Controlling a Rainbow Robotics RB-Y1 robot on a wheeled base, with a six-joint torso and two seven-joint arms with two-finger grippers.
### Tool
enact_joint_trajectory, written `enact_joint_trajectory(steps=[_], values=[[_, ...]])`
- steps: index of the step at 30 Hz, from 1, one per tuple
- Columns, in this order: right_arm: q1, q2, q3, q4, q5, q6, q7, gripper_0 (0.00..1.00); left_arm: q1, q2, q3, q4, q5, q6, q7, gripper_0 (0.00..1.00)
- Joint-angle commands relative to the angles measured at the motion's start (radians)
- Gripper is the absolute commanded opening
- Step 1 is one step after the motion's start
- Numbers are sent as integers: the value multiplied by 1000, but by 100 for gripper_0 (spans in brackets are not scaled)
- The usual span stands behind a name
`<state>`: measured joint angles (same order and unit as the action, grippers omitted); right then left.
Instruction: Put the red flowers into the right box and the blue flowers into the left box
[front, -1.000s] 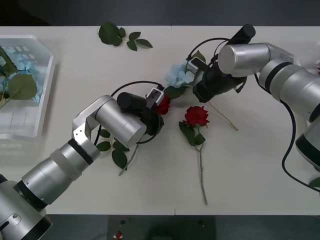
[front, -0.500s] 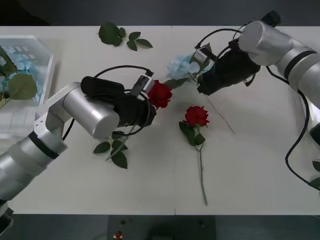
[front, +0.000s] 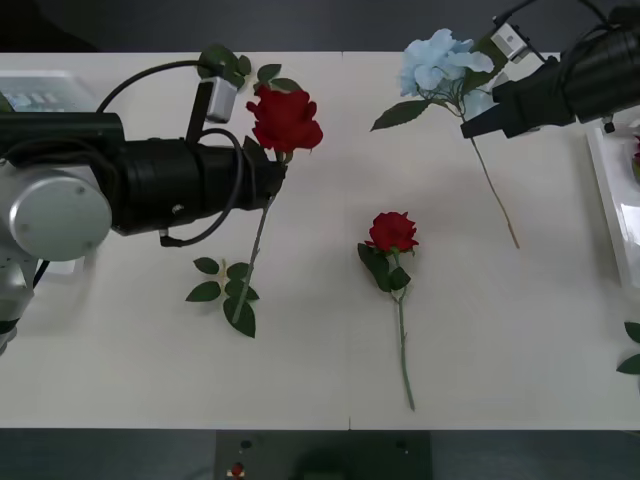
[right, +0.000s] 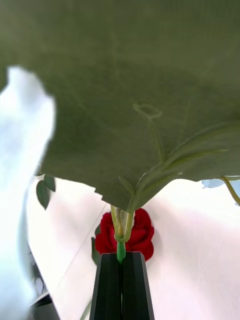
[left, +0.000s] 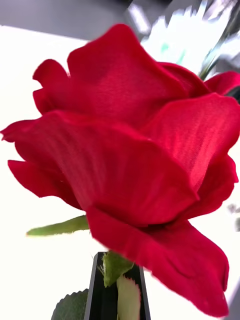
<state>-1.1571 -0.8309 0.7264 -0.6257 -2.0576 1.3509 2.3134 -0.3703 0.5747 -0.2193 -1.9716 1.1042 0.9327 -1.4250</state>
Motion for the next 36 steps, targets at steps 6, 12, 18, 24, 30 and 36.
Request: enact_joint_trajectory(steps=[6, 12, 18, 24, 30, 36], values=[[60, -54, -18, -105, 2, -53, 24, 0, -16, -87, 149, -9, 227, -63, -135, 0], [94, -50, -4, -147, 117, -104, 20, 0, -22, -118, 121, 30, 313, -215, -153, 0], [93, -43, 97, -146, 155, -171, 8, 0, -52, -158, 28, 100, 313, -377, -169, 0], [94, 0, 188, -95, 155, -276, 4, 11, -101, -217, -35, 185, 293, -466, -184, 0], [93, 47, 208, -19, 192, -329, 17, 36, -153, -256, -95, 264, 249, -508, -192, 0], [93, 50, 208, -29, 234, -342, 35, 83, -160, -263, -118, 290, 229, -526, -193, 0]])
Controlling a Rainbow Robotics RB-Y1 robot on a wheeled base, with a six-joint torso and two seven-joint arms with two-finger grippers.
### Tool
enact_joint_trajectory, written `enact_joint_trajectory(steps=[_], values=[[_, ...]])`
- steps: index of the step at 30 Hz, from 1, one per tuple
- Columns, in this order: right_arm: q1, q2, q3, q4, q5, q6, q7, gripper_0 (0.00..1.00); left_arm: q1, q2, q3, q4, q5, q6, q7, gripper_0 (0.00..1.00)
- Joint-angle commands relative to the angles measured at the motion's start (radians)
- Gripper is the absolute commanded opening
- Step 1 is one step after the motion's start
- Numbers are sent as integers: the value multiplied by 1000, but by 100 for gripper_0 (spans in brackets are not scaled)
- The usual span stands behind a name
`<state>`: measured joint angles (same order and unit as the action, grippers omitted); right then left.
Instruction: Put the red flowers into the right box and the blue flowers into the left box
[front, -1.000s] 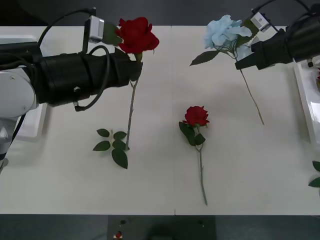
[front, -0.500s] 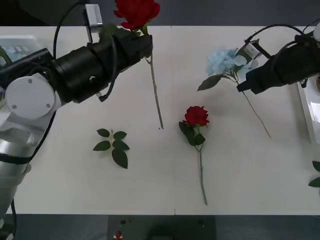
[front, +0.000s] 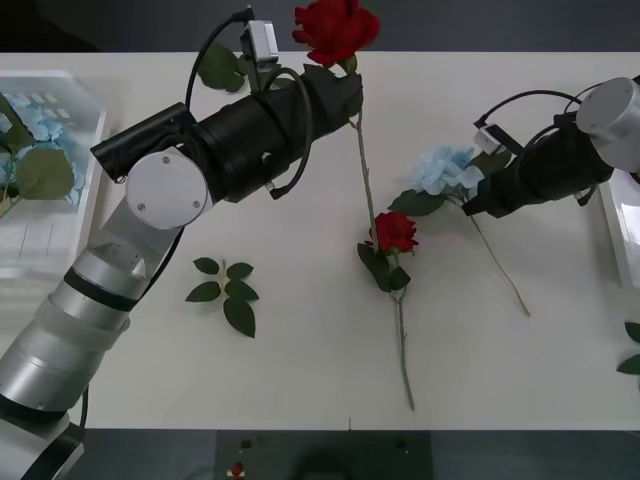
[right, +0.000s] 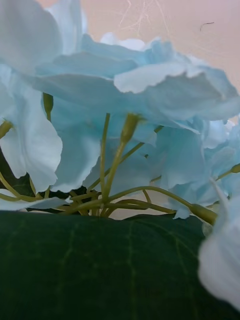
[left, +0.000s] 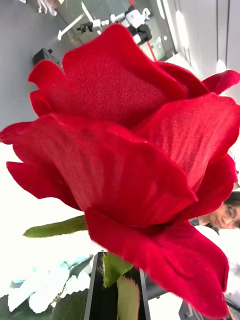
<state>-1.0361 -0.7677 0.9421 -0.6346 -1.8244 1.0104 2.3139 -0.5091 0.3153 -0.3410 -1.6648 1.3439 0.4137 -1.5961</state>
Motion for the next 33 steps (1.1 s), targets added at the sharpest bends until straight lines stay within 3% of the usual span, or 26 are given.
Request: enact_joint_trajectory(steps=[1, 7, 20, 26, 33], values=[[-28, -19, -6, -33, 2, 5, 42, 87, -22, -4, -1, -16, -11, -7, -21, 0], [-28, -101, -8, -123, -70, 54, 78, 94, -22, -4, -15, -16, 6, -7, -18, 0], [1, -398, -8, -468, -385, 169, 134, 95, -22, -9, -19, -16, 26, -7, -16, 0], [179, -441, -105, -660, -607, 63, 187, 95, -22, -9, -19, -16, 32, -6, -16, 0], [412, -410, -301, -830, -618, -19, 305, 95, -22, -9, -19, -16, 41, -7, -15, 0]])
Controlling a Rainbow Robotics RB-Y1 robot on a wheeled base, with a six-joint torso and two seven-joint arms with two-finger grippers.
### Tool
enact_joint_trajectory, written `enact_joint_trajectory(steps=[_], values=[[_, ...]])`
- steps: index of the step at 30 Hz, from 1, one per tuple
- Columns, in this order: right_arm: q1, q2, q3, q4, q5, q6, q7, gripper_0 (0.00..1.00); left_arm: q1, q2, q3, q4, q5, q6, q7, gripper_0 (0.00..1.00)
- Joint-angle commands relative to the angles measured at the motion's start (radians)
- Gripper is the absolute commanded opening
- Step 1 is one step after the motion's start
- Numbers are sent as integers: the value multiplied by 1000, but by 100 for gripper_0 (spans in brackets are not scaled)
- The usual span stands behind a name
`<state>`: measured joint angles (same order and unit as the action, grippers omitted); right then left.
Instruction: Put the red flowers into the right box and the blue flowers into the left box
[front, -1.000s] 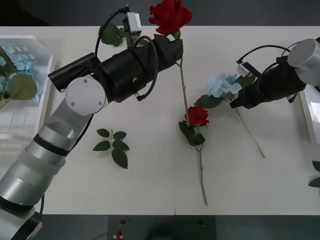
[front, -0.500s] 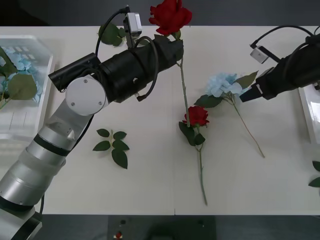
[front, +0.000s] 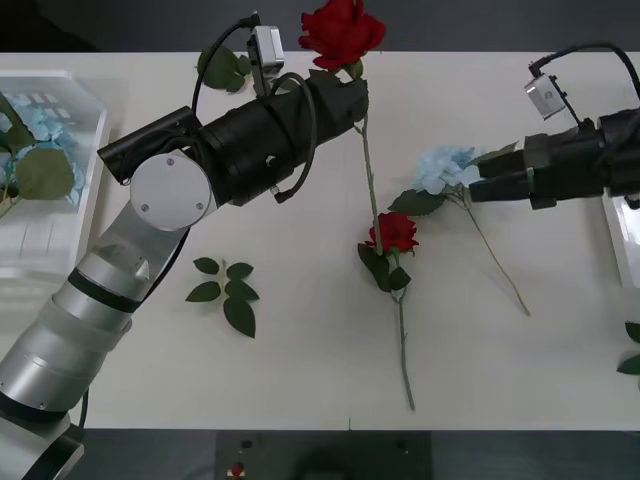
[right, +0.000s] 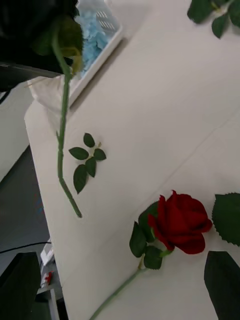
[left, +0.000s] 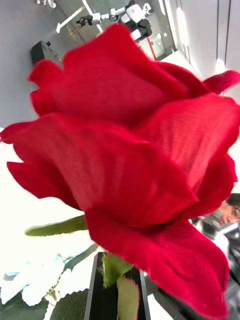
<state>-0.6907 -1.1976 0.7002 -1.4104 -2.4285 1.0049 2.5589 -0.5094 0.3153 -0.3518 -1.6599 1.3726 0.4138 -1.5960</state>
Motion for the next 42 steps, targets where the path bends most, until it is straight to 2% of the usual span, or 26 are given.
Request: enact_joint_trajectory(steps=[1, 3, 9, 19, 23, 25, 26, 28, 29, 30, 31, 37, 38, 39, 40, 42], values=[[80, 29, -71, -61, -14, -12, 67, 95, -21, -8, -9, -21, 13, -6, -15, 0], [129, 69, -111, -73, -14, -12, 106, 95, -21, -8, -9, -21, 13, -6, -15, 0], [185, 168, -122, -73, -12, -63, 146, 95, -21, -8, -9, -21, 13, -6, -15, 0], [200, 323, -122, -73, 14, -183, 146, 93, -21, -8, -9, -21, 13, -7, -13, 0], [191, 371, -122, -73, 14, -207, 146, 76, -21, -8, -7, -21, 13, -6, -12, 0], [186, 385, -122, -73, 14, -221, 146, 54, -21, -8, -9, -21, 14, -6, -13, 0], [186, 388, -122, -73, 14, -224, 146, 48, -21, -8, -9, -20, 13, -7, -12, 0], [185, 397, -122, -73, 16, -238, 146, 21, -21, -8, -9, -21, 13, -7, -12, 0], [183, 398, -122, -73, 14, -241, 146, 15, -21, -8, -9, -21, 13, -6, -13, 0], [183, 406, -122, -74, 16, -249, 146, 4, -21, -8, -9, -21, 13, -6, -13, 0], [181, 408, -122, -73, 14, -253, 146, 0, -21, -8, -9, -21, 13, -6, -12, 0], [181, 415, -122, -73, 29, -272, 146, 0, -20, -8, -9, -21, 13, -6, -12, 0], [181, 415, -122, -73, 29, -273, 146, 0, -18, -8, -9, -21, 13, -7, -13, 4], [180, 415, -122, -73, 29, -276, 146, 0, -17, -8, -7, -21, 13, -6, -13, 16], [181, 415, -122, -74, 29, -279, 146, 0, -15, -7, -7, -21, 13, -7, -13, 40], [181, 414, -122, -73, 29, -282, 146, 0, -14, -8, -7, -21, 13, -7, -13, 54]])
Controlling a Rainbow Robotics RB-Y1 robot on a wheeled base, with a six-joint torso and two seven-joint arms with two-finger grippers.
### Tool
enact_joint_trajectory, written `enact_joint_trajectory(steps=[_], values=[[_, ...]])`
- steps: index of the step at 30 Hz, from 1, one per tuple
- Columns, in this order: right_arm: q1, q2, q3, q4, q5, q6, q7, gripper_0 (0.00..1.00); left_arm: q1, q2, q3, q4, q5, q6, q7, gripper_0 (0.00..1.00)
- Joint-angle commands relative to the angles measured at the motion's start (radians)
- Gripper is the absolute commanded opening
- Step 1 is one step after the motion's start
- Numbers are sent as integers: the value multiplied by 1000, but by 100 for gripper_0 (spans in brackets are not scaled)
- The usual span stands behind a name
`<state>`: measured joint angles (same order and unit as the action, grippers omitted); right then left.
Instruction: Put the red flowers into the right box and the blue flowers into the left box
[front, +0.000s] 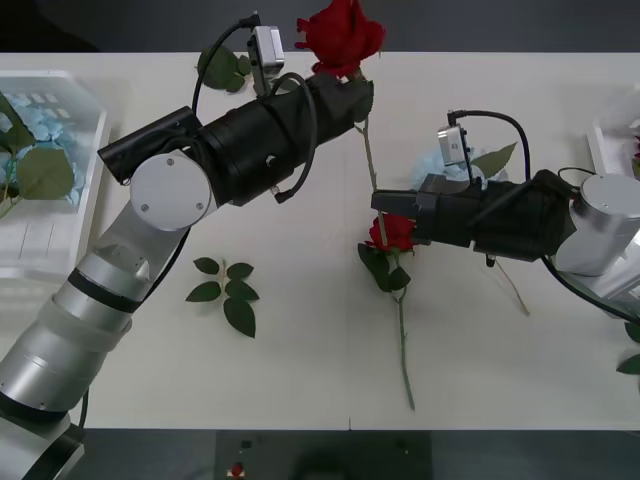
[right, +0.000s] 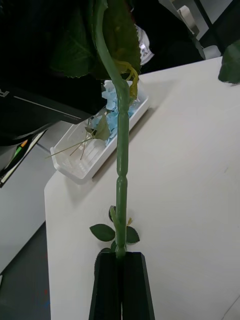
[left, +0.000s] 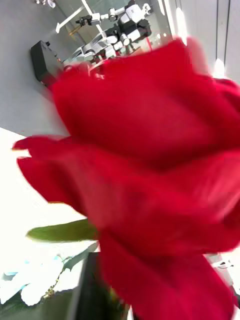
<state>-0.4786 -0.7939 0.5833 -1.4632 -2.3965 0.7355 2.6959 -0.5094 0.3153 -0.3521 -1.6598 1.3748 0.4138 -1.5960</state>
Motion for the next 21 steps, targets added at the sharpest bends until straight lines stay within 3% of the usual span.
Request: enact_joint_trajectory(steps=[1, 5, 7, 12, 21], values=[[-31, 7, -5, -20, -3, -16, 9, 0, -12, -7, -7, -21, 10, -6, -13, 62], [-37, -19, -5, -20, -1, -33, 9, 0, -11, 7, -7, -21, 10, 0, -13, 93], [-43, -48, -3, -20, -1, -42, 9, 0, -9, 21, -7, -21, 18, 25, -16, 100], [-66, -196, 12, -11, 3, -51, -25, 0, 14, 96, -7, -43, 40, 82, -32, 100], [-78, -610, 135, 49, 33, -38, -294, 0, 34, 315, -7, -83, 78, 263, -156, 100]])
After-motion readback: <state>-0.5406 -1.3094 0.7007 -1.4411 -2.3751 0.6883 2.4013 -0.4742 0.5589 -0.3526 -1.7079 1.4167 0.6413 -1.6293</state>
